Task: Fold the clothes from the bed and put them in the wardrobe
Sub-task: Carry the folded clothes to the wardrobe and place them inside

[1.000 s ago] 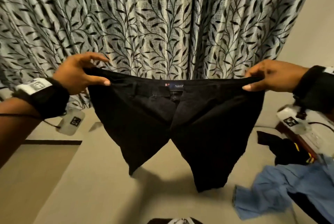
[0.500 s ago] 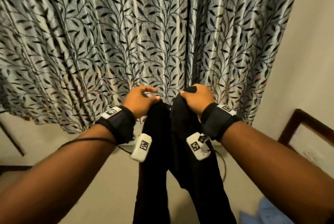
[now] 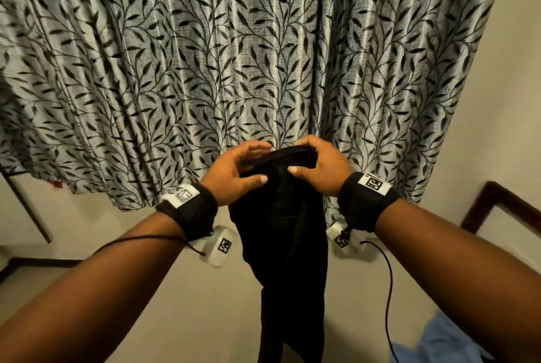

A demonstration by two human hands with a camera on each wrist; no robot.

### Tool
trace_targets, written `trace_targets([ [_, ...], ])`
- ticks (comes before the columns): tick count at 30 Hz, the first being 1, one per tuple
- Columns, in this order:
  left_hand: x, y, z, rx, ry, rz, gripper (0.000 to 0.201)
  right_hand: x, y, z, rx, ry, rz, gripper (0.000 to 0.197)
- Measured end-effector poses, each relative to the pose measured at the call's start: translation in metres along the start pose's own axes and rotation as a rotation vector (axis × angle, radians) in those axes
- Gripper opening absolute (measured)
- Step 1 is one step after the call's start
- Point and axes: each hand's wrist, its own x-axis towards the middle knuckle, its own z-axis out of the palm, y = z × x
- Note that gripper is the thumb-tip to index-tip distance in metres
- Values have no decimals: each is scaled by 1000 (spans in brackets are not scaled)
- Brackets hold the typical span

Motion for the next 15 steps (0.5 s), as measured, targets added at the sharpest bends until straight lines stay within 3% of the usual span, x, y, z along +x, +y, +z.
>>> trace_targets([
  [3,-13,-21,9,508,2,162,69,-4,6,2,242,12,27,29],
  [5,-16,-24,23,570,104,223,69,-9,3,8,325,-32,33,27],
  [8,-9,-22,33,577,215,361,45,-16,-5,13,532,-39,42,14],
  [11,-8,-20,29,470,169,441,33,-17,-2,4,730,35,106,37],
  [13,-9,-13,26,361,200,436,31,-18,6,-1,689,93,118,61],
  [15,-6,-4,26,341,244,403,26,-22,8,3,606,90,68,70],
])
